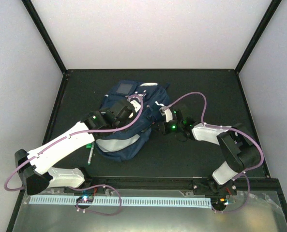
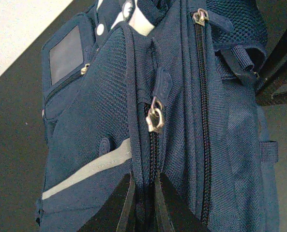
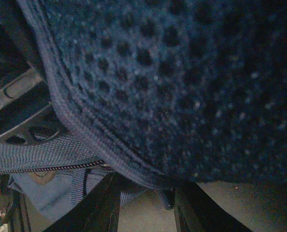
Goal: Pack the student bag
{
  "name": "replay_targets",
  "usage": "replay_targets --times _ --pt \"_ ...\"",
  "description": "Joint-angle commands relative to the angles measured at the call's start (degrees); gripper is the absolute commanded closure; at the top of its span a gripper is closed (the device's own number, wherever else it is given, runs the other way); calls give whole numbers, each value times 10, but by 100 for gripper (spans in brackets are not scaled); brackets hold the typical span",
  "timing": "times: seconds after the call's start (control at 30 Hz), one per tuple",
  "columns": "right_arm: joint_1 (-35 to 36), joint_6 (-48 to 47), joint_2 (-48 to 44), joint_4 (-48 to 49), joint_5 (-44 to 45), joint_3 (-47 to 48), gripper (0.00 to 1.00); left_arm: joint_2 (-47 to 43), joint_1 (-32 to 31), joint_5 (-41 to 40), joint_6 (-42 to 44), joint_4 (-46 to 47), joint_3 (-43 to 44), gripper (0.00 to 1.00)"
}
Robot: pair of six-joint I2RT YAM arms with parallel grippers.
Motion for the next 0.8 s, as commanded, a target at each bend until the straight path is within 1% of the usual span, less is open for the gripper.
replay_targets --times 0.0,0.1,0.27,0.43,0.6,0.77 --pt "0 14 6 52 -4 -4 69 -23 7 -33 7 30 12 98" --pt "0 9 7 46 -2 -4 75 -23 7 -32 7 30 12 98" --pt "0 -9 2 18 16 -5 90 -21 7 -33 7 30 12 98" --pt "0 -60 -41 -52 49 -7 98 -18 7 -32 8 32 7 98" --pt "3 -116 -67 -151 72 16 98 -9 7 -14 5 44 -4 98" --pt "20 -151 -89 -246 135 44 98 9 7 -2 2 51 -11 98"
